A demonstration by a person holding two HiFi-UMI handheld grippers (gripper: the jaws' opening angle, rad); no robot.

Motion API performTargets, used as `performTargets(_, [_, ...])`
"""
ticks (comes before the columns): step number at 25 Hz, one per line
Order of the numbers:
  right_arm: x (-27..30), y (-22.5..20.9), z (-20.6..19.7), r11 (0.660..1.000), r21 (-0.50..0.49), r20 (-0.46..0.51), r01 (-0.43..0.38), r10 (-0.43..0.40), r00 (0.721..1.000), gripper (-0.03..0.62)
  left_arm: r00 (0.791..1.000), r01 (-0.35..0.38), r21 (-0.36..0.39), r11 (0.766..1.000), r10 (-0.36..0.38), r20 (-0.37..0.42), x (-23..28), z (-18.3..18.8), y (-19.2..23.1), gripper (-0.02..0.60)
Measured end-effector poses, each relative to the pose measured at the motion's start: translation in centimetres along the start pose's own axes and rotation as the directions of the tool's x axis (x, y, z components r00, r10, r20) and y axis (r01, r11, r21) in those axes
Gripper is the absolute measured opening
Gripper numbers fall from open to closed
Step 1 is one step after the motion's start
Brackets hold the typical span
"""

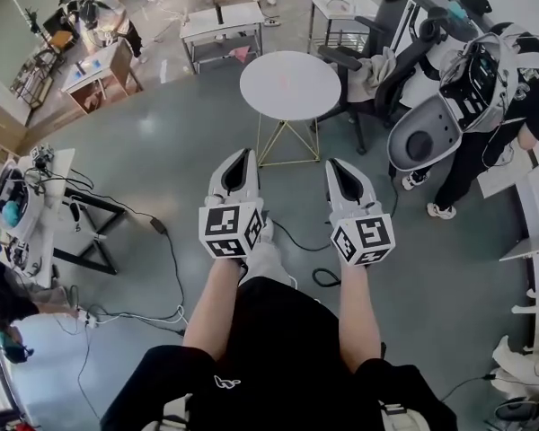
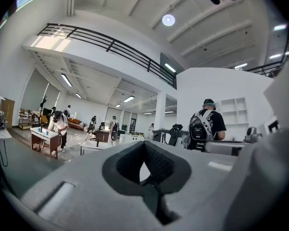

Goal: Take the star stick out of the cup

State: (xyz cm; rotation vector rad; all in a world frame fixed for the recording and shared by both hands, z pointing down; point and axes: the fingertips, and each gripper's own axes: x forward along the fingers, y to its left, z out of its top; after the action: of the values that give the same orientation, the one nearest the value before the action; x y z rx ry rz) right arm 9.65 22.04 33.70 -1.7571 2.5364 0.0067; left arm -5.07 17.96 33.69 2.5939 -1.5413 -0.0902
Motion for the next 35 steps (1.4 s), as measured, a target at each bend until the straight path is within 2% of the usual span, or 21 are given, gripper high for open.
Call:
performTargets(4, [2.8, -2.1, -1.0, 1.0, -0.003, 0.002, 0.007, -0.007, 1.0, 0.006, 1.0, 0.013, -0.005, 1.0, -0.013, 0.005, 3.5, -0.8, 1.0, 0.002])
performTargets(8, [7.4, -5.9, -1.6, 1.0, -0.008, 0.014, 0.03, -0.03, 0.999, 0.006, 0.999, 0.034, -0.017, 0.999, -0.034, 0.005, 9.1, -1.7, 2.3, 0.002])
performTargets(12, [13.5, -7.1, -1.9, 1.0, 0.007, 0.023, 0.0, 0.0, 1.0, 0.006, 1.0, 0.025, -0.017, 1.0, -0.025, -0.006, 14.0, -1.3, 5.6, 0.002])
performTargets(16, [19.4, -7.5, -3.4, 0.999, 0.014, -0.009, -0.043, 0.043, 0.999, 0.014, 0.999, 0.015, -0.034, 0.999, -0.016, -0.04, 18.7, -1.8, 8.6, 0.002])
performTargets(22, [28.5, -9.8, -6.0, 0.997, 0.075, -0.03, -0.025, 0.028, 0.999, 0.029, 0.992, 0.028, -0.041, 0.999, -0.033, -0.119, 26.8, -3.2, 14.3, 0.002])
performTargets(26, [34.0, -11.0, -7.5, 0.997, 0.073, -0.066, -0.034, 0.039, 0.997, 0.055, 0.987, 0.043, -0.071, 0.997, -0.053, -0.152, 32.2, -4.4, 17.2, 0.002])
performTargets(31, [37.3, -11.9, -8.0, 0.998, 0.03, -0.067, -0.05, 0.052, 0.996, 0.075, 0.984, 0.076, -0.126, 0.989, -0.094, -0.151, 37.0, -4.8, 17.8, 0.002])
performTargets(35, [38.4, -12.1, -8.3, 0.998, 0.003, -0.087, -0.055, 0.055, 0.995, 0.077, 0.983, 0.089, -0.136, 0.987, -0.109, -0.149, 38.1, -5.0, 17.8, 0.002])
